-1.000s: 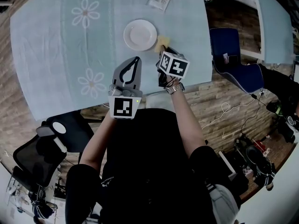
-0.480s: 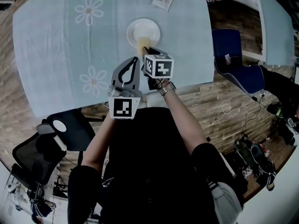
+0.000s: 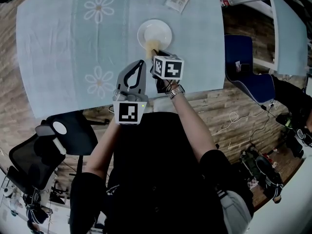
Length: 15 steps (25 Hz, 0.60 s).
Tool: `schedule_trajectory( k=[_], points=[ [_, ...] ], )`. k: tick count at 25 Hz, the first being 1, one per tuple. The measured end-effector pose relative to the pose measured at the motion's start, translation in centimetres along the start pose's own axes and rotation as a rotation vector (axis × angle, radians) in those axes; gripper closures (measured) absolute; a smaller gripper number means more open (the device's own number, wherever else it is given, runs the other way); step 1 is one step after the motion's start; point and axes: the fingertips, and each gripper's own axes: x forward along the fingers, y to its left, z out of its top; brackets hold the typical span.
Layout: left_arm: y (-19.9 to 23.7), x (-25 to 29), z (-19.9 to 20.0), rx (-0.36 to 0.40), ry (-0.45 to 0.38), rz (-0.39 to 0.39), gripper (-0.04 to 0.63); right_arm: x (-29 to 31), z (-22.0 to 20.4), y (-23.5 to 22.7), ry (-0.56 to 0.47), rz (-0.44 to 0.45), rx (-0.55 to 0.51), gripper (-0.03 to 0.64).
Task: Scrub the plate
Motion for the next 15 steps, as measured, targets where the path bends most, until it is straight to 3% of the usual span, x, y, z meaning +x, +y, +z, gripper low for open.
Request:
schedule_trajectory(
  k=[15],
  points=[
    [-1.3, 1.5, 0.6, 0.035, -0.012, -0.063, 0.583, -1.5, -0.4, -4.2, -0.011, -0.073, 0.076, 0.565]
  ],
)
